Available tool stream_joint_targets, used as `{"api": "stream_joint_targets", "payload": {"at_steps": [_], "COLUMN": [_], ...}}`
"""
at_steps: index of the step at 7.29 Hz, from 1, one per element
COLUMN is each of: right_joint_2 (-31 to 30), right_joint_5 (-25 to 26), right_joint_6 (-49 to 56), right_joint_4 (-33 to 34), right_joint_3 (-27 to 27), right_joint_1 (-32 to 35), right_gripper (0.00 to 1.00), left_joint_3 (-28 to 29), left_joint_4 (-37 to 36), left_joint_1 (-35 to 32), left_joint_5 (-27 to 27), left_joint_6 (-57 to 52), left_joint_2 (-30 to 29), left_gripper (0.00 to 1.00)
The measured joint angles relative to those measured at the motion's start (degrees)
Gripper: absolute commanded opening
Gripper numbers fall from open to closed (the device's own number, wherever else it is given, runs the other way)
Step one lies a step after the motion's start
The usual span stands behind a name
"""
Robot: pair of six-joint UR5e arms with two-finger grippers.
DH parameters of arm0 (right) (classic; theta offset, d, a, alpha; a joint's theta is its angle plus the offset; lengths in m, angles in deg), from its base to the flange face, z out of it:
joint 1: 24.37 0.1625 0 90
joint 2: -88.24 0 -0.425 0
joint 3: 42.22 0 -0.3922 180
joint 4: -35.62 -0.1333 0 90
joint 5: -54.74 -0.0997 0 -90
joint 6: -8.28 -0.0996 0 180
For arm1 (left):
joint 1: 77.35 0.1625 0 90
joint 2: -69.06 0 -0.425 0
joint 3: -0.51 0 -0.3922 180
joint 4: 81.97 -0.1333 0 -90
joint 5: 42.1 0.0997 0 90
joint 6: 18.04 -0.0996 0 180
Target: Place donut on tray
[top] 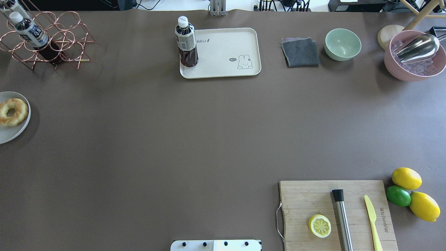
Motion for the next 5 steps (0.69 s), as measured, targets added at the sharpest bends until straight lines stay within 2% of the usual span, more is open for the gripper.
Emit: {"api": "stream_joint_targets", "payload": {"at_steps": [1, 5], "right_joint_2": [0.0, 0.3], "right_joint_5": [0.0, -0.2], "right_joint_6": [0.0, -5.1], "right_joint_4": [0.0, 0.0], "right_joint_3": [0.1, 2.1], "right_joint_1": [0.0, -0.8], "right_gripper": [1.0, 1.0], "left_joint_3": [-2.5, -22.2], "left_joint_4": [0.0, 0.1], "left_joint_1": [-0.1, 0.3], "left_joint_5": [-0.9, -1.0], "left_joint_6": [2.8, 22.9], "left_joint_2": [0.5, 6.4], "left_gripper": [0.0, 0.0]}}
